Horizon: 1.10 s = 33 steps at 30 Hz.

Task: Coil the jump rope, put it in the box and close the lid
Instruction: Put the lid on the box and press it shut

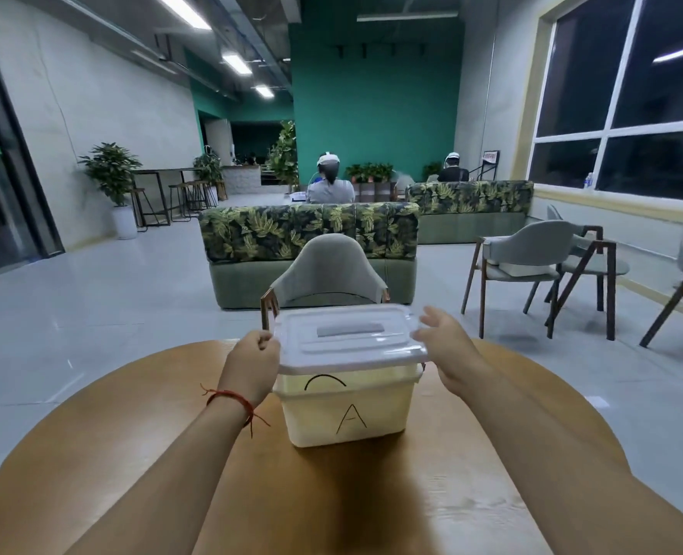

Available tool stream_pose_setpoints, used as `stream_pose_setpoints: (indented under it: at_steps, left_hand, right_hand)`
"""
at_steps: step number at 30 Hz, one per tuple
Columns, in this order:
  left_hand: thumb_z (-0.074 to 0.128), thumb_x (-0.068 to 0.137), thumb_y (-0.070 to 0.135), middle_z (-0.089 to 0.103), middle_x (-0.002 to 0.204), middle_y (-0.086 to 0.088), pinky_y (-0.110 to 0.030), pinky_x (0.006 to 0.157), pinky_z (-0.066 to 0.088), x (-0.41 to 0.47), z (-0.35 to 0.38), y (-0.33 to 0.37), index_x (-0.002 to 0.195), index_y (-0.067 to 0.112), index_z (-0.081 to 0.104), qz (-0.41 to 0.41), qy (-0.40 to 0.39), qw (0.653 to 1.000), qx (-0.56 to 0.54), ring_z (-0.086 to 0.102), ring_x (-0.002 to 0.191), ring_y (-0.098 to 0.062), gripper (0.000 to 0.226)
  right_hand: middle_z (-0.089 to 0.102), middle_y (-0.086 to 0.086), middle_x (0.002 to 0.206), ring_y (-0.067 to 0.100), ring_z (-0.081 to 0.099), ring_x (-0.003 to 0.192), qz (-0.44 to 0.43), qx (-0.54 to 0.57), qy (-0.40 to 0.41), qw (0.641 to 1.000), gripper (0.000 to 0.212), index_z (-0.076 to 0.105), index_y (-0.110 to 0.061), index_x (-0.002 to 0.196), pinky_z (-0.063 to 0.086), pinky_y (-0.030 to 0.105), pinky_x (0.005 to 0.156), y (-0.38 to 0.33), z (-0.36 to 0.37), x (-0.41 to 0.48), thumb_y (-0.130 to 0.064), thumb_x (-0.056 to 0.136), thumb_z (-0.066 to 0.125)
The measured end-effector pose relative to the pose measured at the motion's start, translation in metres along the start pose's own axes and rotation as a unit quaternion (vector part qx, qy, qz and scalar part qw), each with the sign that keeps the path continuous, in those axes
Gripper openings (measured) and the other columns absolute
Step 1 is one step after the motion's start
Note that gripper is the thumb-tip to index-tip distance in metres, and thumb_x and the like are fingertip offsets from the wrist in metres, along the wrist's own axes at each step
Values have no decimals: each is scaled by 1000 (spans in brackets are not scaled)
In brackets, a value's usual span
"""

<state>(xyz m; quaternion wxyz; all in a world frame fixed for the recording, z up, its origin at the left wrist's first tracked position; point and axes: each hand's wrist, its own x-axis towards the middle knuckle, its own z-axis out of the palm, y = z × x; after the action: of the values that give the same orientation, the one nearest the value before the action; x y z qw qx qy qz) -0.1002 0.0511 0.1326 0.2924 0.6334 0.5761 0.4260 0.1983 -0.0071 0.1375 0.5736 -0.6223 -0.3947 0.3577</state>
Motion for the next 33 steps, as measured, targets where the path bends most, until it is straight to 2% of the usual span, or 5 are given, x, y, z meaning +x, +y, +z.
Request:
stream_pose_setpoints:
  at_steps: [9,17,21,28,33]
  left_hand:
    - [59,100,21,73,91,-3,-29,67,49,31,25,-56,90,21,71,47,43,995,76,66,87,-24,16]
    - [60,92,40,75,103,-10,-49,87,59,47,28,-69,128,4,67,-158,-34,976,-148,67,94,-27,52]
    - [64,88,32,72,133,-13,-52,104,58,48,27,-61,152,10,54,-123,-12,980,-156,68,121,-29,69]
    - [61,104,4,67,140,-4,-26,98,46,30,47,-49,153,22,53,61,-29,997,47,61,118,-21,53]
    - [54,106,7,64,154,-9,-24,104,46,43,45,-46,149,21,58,114,-58,983,135,62,129,-25,46]
  right_hand:
    - [61,1,155,31,58,133,-46,-403,12,914,52,58,-36,148,52,54,108,25,42,31,-44,98,59]
    - [21,-6,181,38,10,166,-108,-560,-169,804,72,32,-56,161,-3,77,125,37,96,42,-83,94,32]
    - [7,-3,185,40,-3,168,-102,-578,-177,790,71,22,-57,165,-10,79,123,39,97,40,-82,98,24]
    - [20,-6,182,35,11,167,-100,-557,-179,805,67,31,-53,164,2,70,128,33,90,36,-74,101,29]
    - [60,3,158,31,57,140,-54,-305,38,950,53,56,-27,154,47,43,105,38,39,46,-44,103,55]
